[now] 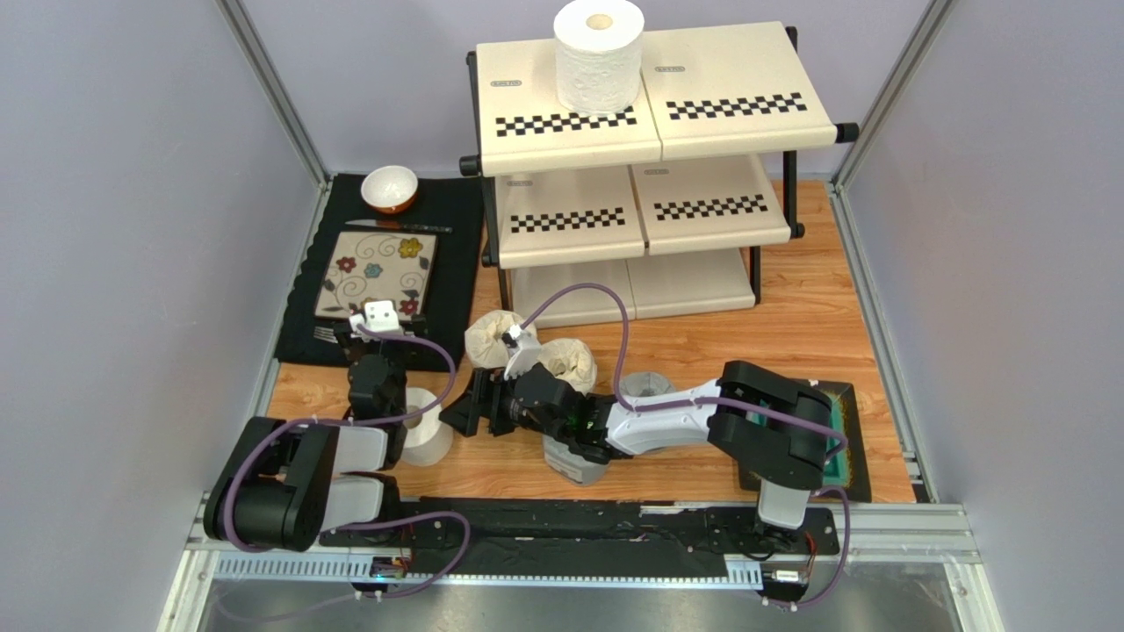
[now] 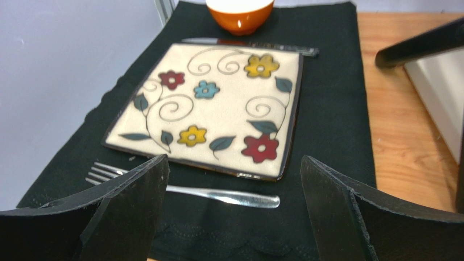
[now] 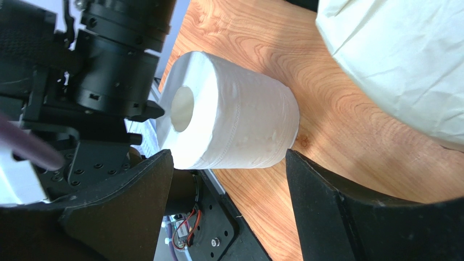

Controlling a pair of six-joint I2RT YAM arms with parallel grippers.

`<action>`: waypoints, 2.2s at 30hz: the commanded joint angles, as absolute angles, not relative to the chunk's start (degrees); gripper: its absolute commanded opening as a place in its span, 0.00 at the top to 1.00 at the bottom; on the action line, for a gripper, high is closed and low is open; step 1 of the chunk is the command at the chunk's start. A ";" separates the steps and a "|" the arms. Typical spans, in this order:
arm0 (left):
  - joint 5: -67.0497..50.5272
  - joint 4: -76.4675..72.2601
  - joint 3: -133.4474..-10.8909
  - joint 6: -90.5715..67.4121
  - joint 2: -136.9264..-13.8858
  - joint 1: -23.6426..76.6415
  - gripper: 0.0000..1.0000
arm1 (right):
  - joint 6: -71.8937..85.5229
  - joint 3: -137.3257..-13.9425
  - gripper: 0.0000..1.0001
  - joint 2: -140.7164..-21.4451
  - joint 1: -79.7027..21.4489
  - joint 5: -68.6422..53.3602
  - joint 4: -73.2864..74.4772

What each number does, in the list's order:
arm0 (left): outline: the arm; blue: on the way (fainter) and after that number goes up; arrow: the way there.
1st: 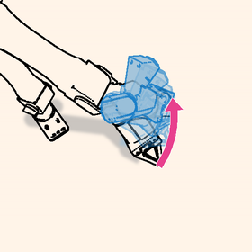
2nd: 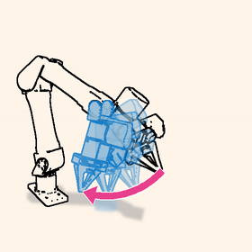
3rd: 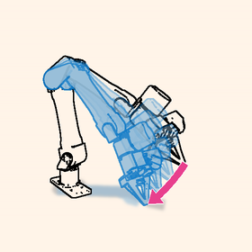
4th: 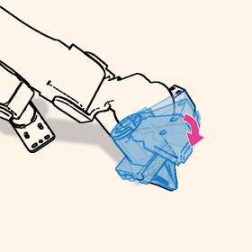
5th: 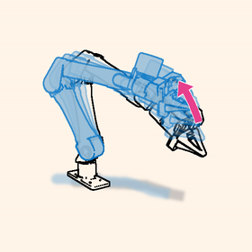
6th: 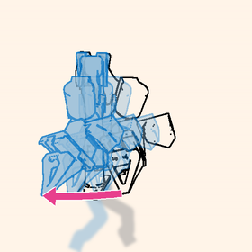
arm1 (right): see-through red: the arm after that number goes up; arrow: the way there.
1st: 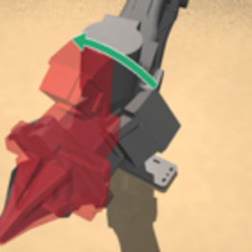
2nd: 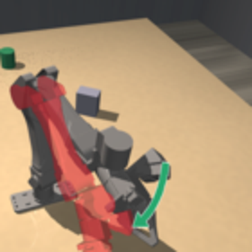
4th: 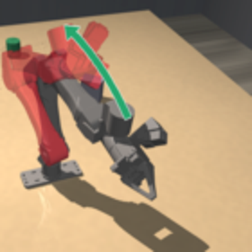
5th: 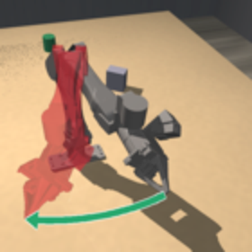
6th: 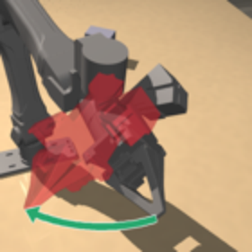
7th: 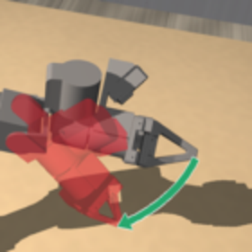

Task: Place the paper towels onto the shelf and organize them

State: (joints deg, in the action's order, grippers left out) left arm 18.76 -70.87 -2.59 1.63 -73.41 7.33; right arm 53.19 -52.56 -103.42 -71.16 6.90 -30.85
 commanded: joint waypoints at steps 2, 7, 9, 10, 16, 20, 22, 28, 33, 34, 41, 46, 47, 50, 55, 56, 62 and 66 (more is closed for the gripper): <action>20.29 -63.75 11.78 0.36 -65.32 6.94 0.01 | 53.18 -54.58 0.21 -102.66 -70.93 6.77 -31.65; 23.29 -57.49 11.51 -0.95 -55.47 6.94 0.01 | 51.77 -55.28 0.21 -102.13 -70.75 7.38 -29.71; 23.64 -53.91 10.82 -1.67 -50.29 6.94 0.01 | 51.07 -56.16 0.21 -102.39 -70.84 7.03 -28.31; 23.73 -51.53 10.20 -2.54 -48.45 6.94 0.01 | 50.28 -57.38 0.21 -102.74 -70.84 6.94 -26.91; 24.52 -41.57 6.68 -3.17 -42.19 6.94 0.01 | 46.85 -63.27 0.21 -104.85 -70.84 6.59 -18.74; 24.26 -40.96 6.59 -3.69 -42.54 6.94 0.01 | 45.71 -69.94 0.21 -108.09 -70.75 6.59 -12.67; 24.26 -40.78 6.50 -3.52 -42.36 6.94 0.01 | 45.44 -71.89 0.21 -108.98 -70.75 7.47 -8.99; 25.49 -41.48 7.03 -4.39 -40.70 6.94 0.01 | 44.30 -76.02 0.21 -111.71 -70.75 9.67 -3.00; 26.19 -41.75 7.47 -4.22 -39.11 6.94 0.01 | 43.86 -77.95 0.21 -114.08 -70.75 8.97 -1.58; 26.19 -41.92 7.56 -4.22 -39.11 6.94 0.01 | 43.77 -78.31 0.21 -114.26 -70.75 8.88 -1.50; 26.28 -42.98 8.26 -3.87 -39.73 6.94 0.01 | 42.71 -80.16 0.21 -114.87 -70.84 7.65 -0.27; 26.28 -43.15 8.35 -3.87 -39.55 6.86 0.01 | 42.36 -79.80 0.20 -113.73 -70.84 7.21 -0.53; 26.19 -43.33 8.35 -3.87 -39.38 6.86 0.01 | 42.28 -79.80 0.20 -113.56 -70.84 7.03 -0.53; 26.28 -43.42 8.35 -3.78 -39.29 6.86 0.01 | 42.10 -80.50 0.20 -113.90 -70.84 6.59 -0.26; 26.54 -43.42 8.70 -3.78 -38.41 6.86 0.01 | 42.10 -81.21 0.20 -113.73 -70.84 5.71 -0.18; 26.63 -43.42 8.79 -3.78 -38.41 6.86 0.01 | 42.01 -81.12 0.20 -113.47 -70.93 5.71 -0.18; 26.72 -43.59 9.05 -3.87 -38.14 6.86 0.01 | 41.84 -80.95 0.20 -112.41 -71.02 5.71 -0.35; 26.89 -43.77 9.05 -3.78 -38.06 6.94 0.01 | 41.75 -81.47 0.20 -113.03 -71.02 5.45 -0.35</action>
State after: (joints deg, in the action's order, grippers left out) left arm 26.20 -41.56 -2.55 -3.62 -38.68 7.35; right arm 42.81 -79.13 -113.75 -70.81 5.96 0.25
